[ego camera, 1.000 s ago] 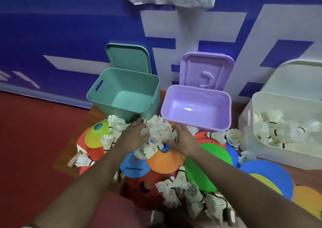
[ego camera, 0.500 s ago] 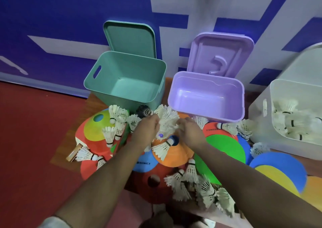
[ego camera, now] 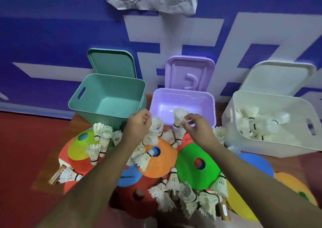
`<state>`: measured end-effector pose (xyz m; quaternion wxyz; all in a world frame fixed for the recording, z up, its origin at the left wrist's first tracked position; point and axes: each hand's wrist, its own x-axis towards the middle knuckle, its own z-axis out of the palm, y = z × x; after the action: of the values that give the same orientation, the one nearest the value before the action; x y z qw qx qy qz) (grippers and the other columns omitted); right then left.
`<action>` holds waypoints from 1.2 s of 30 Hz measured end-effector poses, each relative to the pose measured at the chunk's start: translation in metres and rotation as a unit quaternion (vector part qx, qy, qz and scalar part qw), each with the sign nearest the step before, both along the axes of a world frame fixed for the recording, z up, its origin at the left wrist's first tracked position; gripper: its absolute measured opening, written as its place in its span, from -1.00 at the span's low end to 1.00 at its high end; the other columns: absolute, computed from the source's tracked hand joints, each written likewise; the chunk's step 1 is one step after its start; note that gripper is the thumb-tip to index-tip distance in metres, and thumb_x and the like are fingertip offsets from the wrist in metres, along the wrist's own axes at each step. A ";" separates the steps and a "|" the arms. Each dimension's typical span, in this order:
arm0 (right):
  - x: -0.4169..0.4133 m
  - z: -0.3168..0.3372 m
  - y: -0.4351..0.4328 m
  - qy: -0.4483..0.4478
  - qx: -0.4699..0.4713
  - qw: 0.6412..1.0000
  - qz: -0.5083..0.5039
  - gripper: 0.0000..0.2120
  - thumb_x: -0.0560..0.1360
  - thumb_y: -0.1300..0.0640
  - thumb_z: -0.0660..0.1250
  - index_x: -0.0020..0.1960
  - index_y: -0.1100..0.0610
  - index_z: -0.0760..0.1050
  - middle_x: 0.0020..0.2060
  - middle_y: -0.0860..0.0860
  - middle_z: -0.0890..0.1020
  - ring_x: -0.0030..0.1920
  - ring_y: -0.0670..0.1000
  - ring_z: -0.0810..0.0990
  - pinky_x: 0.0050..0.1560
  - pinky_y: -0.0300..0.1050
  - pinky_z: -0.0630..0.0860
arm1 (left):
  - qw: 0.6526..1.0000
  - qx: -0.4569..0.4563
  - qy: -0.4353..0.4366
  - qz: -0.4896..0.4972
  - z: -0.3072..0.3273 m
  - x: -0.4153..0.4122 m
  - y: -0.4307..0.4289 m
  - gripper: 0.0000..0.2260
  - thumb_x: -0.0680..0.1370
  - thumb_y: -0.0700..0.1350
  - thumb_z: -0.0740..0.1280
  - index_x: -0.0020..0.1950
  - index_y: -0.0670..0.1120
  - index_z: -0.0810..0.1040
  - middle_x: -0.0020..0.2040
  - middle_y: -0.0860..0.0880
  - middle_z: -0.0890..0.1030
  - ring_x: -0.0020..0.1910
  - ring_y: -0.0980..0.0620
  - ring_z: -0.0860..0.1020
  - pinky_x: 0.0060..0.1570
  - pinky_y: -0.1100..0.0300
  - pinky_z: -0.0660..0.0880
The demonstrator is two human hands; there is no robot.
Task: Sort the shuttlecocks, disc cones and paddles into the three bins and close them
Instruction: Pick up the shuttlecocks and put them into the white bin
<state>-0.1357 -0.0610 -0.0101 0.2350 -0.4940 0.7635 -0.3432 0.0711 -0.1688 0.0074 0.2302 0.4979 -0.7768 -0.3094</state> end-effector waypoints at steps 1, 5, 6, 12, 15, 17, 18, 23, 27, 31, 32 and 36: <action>-0.011 0.007 0.007 -0.004 -0.005 1.000 -0.012 -0.87 0.53 0.06 0.35 0.03 0.09 0.56 -0.01 -0.01 0.59 -0.11 -0.06 0.59 -0.07 -0.16 0.48 | 1.000 0.006 0.004 -0.005 0.006 -0.013 0.001 -0.96 0.51 -0.20 0.32 -0.09 -0.08 0.54 -0.27 -0.02 0.57 -0.31 0.05 0.52 -0.30 0.30 0.45; -0.064 0.031 0.042 0.004 -0.029 0.998 -0.061 -0.93 0.54 0.06 0.34 -0.07 0.04 0.54 -0.10 -0.03 0.61 -0.19 -0.17 0.57 -0.11 -0.33 0.48 | 0.997 0.032 0.041 -0.050 0.024 -0.079 0.014 -0.94 0.49 -0.20 0.33 -0.08 -0.06 0.54 -0.24 0.04 0.56 -0.29 0.14 0.51 -0.26 0.30 0.43; -0.080 0.035 0.053 0.009 -0.032 0.997 -0.073 -0.92 0.54 0.06 0.33 -0.09 0.05 0.53 -0.14 -0.02 0.62 -0.21 -0.20 0.57 -0.10 -0.33 0.49 | 0.996 0.042 0.054 -0.061 0.029 -0.098 0.019 -0.94 0.49 -0.21 0.33 -0.09 -0.06 0.54 -0.24 0.03 0.56 -0.28 0.13 0.53 -0.27 0.36 0.41; -0.185 0.045 0.124 0.052 0.012 0.986 -0.159 -0.77 0.58 -0.01 0.25 0.03 0.12 0.57 -0.04 0.02 0.64 -0.15 -0.11 0.61 -0.18 -0.26 0.47 | 0.989 0.050 0.070 -0.121 0.043 -0.232 0.059 -0.93 0.46 -0.22 0.31 -0.15 -0.06 0.54 -0.30 0.04 0.56 -0.31 0.07 0.50 -0.22 0.23 0.44; -0.233 0.036 0.152 0.072 0.037 0.975 -0.208 -0.75 0.59 -0.01 0.25 0.06 0.14 0.58 -0.02 0.04 0.65 -0.12 -0.03 0.61 -0.13 -0.18 0.40 | 0.987 0.048 0.048 -0.148 0.034 -0.295 0.083 -0.92 0.44 -0.23 0.30 -0.15 -0.08 0.55 -0.33 0.05 0.54 -0.30 0.03 0.50 -0.22 0.21 0.44; -0.259 0.028 0.164 0.077 0.056 0.969 -0.229 -0.75 0.58 0.01 0.25 0.08 0.17 0.58 -0.01 0.07 0.65 -0.10 0.02 0.62 -0.12 -0.16 0.40 | 0.986 0.047 0.019 -0.159 0.024 -0.329 0.093 -0.91 0.40 -0.20 0.29 -0.21 -0.02 0.54 -0.32 0.03 0.57 -0.28 -0.02 0.56 -0.21 0.17 0.50; -0.271 0.025 0.168 0.076 0.066 0.967 -0.235 -0.75 0.58 0.02 0.26 0.08 0.18 0.57 0.00 0.09 0.65 -0.08 0.04 0.63 -0.11 -0.15 0.42 | 0.986 0.052 0.004 -0.156 0.020 -0.344 0.097 -0.92 0.37 -0.16 0.27 -0.23 0.01 0.52 -0.32 0.04 0.59 -0.29 -0.03 0.59 -0.21 0.13 0.55; -0.307 0.011 0.168 0.069 0.086 0.966 -0.235 -0.74 0.57 0.04 0.26 0.15 0.16 0.55 0.06 0.13 0.63 0.01 0.09 0.61 -0.03 -0.09 0.47 | 0.989 0.092 -0.051 -0.104 0.010 -0.397 0.110 -0.88 0.45 -0.14 0.22 -0.11 -0.02 0.54 -0.15 0.04 0.64 -0.19 0.00 0.62 -0.29 0.23 0.45; -0.309 0.010 0.165 0.065 0.089 0.970 -0.216 -0.62 0.52 0.10 0.30 0.32 0.10 0.46 0.16 0.17 0.54 0.11 0.14 0.56 0.10 -0.08 0.43 | 0.987 0.081 -0.059 -0.129 0.006 -0.393 0.111 -0.87 0.52 -0.07 0.20 -0.02 0.01 0.53 -0.07 0.08 0.60 -0.16 0.07 0.54 -0.22 0.21 0.47; -0.288 0.015 0.155 0.070 0.070 0.975 -0.199 -0.59 0.50 0.12 0.27 0.33 0.16 0.44 0.21 0.18 0.50 0.18 0.17 0.51 0.25 0.00 0.41 | 0.988 0.066 -0.044 -0.135 0.009 -0.349 0.098 -0.88 0.52 -0.11 0.28 0.01 -0.05 0.57 -0.05 0.04 0.63 -0.08 0.05 0.55 -0.08 0.25 0.40; -0.277 0.018 0.150 0.065 0.066 0.978 -0.187 -0.59 0.50 0.11 0.27 0.33 0.16 0.44 0.21 0.17 0.49 0.17 0.17 0.51 0.25 0.00 0.41 | 0.989 0.059 -0.044 -0.126 0.012 -0.332 0.094 -0.88 0.51 -0.13 0.28 0.00 -0.07 0.57 -0.07 0.03 0.63 -0.10 0.04 0.54 -0.10 0.25 0.38; -0.221 0.027 0.115 0.060 0.051 0.992 -0.103 -0.61 0.50 0.13 0.29 0.30 0.19 0.46 0.18 0.18 0.50 0.19 0.17 0.50 0.25 -0.03 0.38 | 0.993 0.045 -0.072 -0.081 0.022 -0.246 0.070 -0.91 0.52 -0.14 0.28 0.00 -0.09 0.54 -0.06 0.03 0.60 -0.11 0.01 0.52 -0.09 0.22 0.38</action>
<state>-0.3570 0.0542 0.0168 0.1773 -0.4197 0.8394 -0.2963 -0.1746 -0.0990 0.0293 0.1256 0.4639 -0.8144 -0.3253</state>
